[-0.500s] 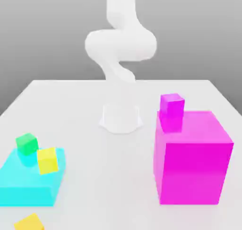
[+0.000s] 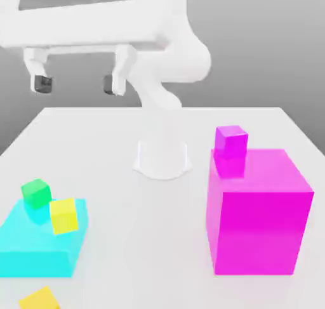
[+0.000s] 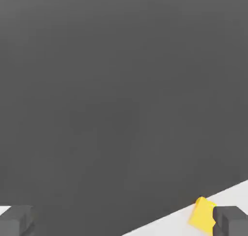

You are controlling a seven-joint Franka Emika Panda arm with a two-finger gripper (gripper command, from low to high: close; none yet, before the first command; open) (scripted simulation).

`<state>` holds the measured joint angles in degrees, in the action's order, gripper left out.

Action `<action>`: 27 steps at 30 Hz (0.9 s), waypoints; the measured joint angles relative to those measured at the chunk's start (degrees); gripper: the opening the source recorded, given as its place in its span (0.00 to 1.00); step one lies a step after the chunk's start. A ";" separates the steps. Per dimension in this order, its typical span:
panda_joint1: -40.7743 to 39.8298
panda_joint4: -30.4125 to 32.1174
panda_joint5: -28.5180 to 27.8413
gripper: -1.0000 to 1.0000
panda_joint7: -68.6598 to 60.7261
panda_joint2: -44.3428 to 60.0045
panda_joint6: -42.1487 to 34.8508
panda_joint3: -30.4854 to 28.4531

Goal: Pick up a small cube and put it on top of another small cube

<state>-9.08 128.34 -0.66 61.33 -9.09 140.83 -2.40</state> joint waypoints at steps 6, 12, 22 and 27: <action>-3.02 -1.17 1.02 0.50 4.37 12.48 3.06 -1.57; -4.99 -2.35 3.29 0.50 7.90 25.00 6.10 -2.90; -7.51 -4.86 6.58 0.00 8.74 40.98 14.39 -2.30; -7.52 -4.86 6.62 0.00 8.74 41.00 14.42 -2.30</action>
<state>-16.60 123.48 5.96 70.07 31.90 155.24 -4.70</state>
